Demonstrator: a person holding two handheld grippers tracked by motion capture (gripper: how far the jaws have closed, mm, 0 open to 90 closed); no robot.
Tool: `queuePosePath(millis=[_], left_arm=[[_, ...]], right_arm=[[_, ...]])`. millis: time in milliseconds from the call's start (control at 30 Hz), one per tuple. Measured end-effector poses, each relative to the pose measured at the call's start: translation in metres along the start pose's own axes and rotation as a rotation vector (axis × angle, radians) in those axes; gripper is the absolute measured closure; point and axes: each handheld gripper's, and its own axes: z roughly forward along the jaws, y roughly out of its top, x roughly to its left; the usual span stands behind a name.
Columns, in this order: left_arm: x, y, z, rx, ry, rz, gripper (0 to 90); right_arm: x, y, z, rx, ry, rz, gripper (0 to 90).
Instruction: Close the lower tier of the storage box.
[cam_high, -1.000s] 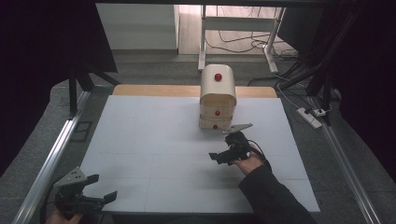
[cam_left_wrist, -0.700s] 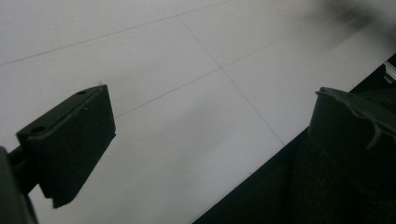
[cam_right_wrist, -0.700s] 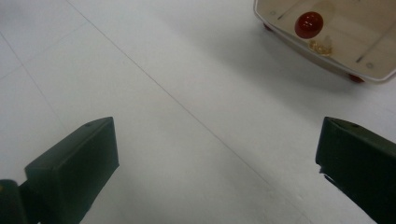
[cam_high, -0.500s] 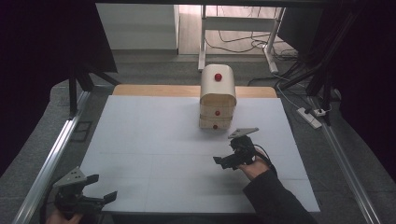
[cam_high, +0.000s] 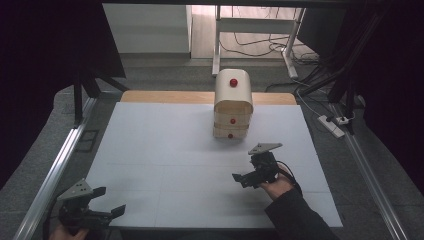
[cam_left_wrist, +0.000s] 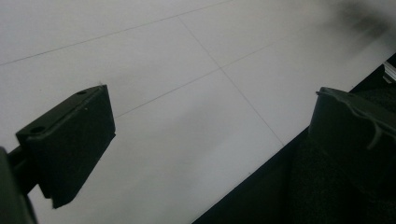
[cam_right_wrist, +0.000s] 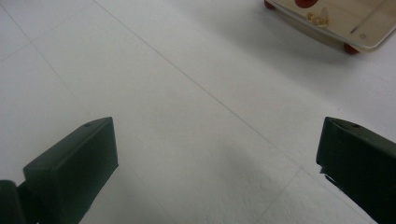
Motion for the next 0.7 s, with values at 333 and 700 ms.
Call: queuePosePath(millis=[333,700], left_arm=[[0.0,0.0,0.0,0.0,-0.001,0.001,0.7],[0.0,0.0,0.0,0.0,-0.001,0.0,0.7]], right_arm=[[0.001,-0.013,-0.007,0.008,-0.014,-0.002,0.0],[0.001,-0.023,-0.017,0.007,-0.02,0.024,0.0]])
